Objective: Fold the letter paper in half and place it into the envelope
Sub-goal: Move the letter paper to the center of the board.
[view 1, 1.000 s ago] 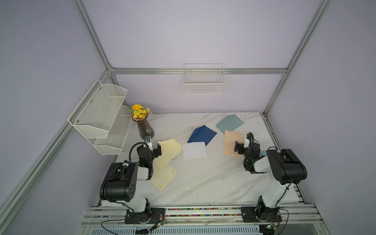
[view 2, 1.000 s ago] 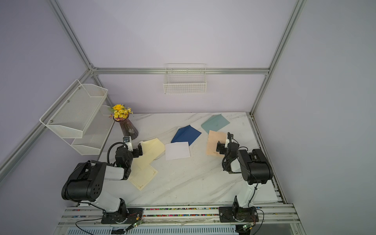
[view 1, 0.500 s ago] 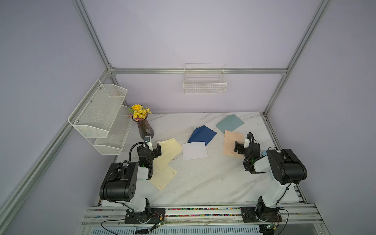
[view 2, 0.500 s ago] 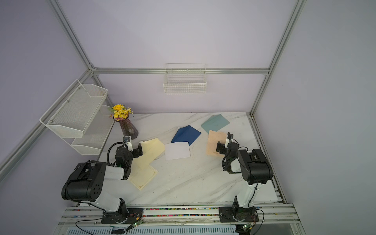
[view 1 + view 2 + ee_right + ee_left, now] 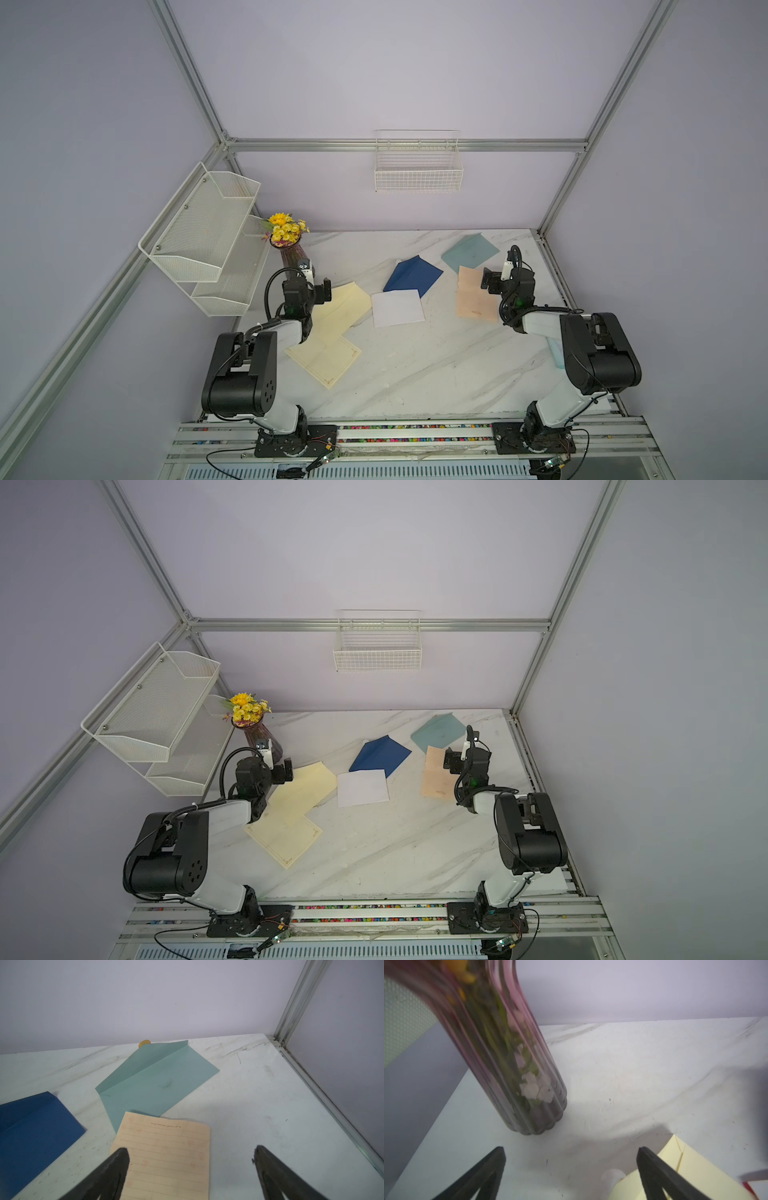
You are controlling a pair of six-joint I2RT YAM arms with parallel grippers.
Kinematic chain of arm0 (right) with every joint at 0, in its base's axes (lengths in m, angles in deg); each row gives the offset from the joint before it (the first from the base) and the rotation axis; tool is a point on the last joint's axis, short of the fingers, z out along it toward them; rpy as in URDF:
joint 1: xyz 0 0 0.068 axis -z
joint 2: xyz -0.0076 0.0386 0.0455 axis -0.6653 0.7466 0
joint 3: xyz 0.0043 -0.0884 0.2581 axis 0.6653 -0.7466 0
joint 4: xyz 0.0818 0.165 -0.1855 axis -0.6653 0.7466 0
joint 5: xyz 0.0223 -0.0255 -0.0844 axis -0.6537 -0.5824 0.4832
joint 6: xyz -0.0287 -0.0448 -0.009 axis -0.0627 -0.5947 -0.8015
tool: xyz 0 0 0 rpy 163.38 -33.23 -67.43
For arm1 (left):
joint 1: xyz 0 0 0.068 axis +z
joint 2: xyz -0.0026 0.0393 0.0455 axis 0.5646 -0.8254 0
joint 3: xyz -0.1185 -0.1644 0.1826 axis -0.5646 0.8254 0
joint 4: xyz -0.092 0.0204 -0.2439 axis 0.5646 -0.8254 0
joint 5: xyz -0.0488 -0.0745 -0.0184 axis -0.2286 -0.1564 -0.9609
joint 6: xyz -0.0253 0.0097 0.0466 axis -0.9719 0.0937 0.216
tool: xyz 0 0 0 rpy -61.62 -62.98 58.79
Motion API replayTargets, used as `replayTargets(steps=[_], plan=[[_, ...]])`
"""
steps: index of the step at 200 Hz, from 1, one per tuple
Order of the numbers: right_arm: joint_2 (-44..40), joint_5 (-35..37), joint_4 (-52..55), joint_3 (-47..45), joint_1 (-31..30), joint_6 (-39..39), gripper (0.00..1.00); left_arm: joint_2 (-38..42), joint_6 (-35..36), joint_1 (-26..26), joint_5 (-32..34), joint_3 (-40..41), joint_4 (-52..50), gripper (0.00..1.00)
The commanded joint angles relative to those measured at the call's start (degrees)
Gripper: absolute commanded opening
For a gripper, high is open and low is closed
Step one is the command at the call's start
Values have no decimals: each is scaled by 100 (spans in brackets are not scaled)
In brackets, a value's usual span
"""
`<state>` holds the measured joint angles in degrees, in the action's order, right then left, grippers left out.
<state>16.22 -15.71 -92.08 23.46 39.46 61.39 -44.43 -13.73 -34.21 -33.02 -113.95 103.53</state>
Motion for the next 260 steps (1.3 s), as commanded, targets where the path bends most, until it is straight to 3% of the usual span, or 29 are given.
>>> replayTargets(steps=[1,49,97,128,163,217,260], plan=[[-190,417,1053,273,-185,93,97,206,171,-287,-111,-471,-1382,100],[-184,922,3394,1382,-978,315,97,304,123,-1474,667,-1478,-3201,100],[-355,369,5078,2068,-1288,1239,97,216,-632,-2467,678,-2428,-4726,100],[-29,46,6023,2634,-1283,1831,97,-45,-1137,-3010,614,-3000,-5254,100],[436,29,7183,3262,-1287,2238,97,-623,-1794,-3396,205,-3733,-5549,100],[660,-332,7563,3450,-1153,2422,97,-1749,-2279,-3811,-257,-5091,-5984,100],[1311,-527,7826,3692,-836,2537,97,-2112,-2542,-3870,-645,-5455,-6143,100]])
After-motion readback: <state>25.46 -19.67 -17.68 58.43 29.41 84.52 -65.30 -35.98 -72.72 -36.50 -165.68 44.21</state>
